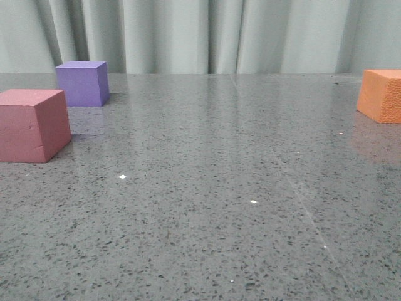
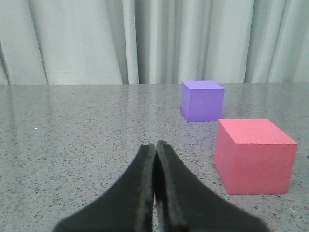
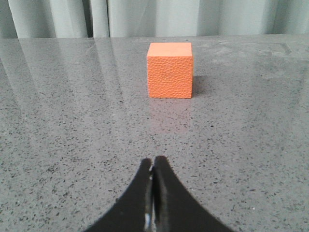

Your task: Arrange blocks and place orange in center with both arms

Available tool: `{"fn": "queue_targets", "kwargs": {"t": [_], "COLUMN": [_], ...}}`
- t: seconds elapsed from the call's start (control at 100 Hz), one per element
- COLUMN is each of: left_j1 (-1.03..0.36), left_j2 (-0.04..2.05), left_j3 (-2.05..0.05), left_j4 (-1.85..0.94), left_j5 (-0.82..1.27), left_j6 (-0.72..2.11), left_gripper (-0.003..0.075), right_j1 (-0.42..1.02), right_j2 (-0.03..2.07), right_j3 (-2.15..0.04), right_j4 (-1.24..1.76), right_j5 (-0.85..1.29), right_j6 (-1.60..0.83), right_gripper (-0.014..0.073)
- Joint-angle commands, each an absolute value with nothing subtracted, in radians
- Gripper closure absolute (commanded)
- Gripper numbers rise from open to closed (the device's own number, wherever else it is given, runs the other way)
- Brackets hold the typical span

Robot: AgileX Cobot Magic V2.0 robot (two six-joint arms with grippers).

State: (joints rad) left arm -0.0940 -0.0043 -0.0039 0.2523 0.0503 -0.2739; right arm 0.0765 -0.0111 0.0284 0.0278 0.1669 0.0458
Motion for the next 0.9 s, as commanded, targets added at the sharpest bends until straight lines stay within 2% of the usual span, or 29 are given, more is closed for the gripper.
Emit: {"fn": "queue_targets", "kwargs": {"t": [0.0,0.65,0.89], "left_j1": [-0.091,-0.091,-0.091], "left_j2": [-0.036,-0.036,-0.036], "left_j3": [0.049,0.049,0.049], "left_j4": [0.245,0.245,0.245], "left_j5": [-0.025,-0.025,-0.025], "left_j6": [-0.284,-0.284,-0.284], "left_gripper": [0.0739,0.0739,0.0739], "right_j1": [0.070,0.070,0.070], "right_j2": [-0.035,-0.035,-0.034], "right_j3": [0.014,0.014,-0.008], "right_j4": [0.031,0.031,0.031], "right_j5": [0.087,0.085,-0.080], "right_j6": [0.040,0.040,0.040], "right_gripper": [0.0661,0.0661,0.0661]}}
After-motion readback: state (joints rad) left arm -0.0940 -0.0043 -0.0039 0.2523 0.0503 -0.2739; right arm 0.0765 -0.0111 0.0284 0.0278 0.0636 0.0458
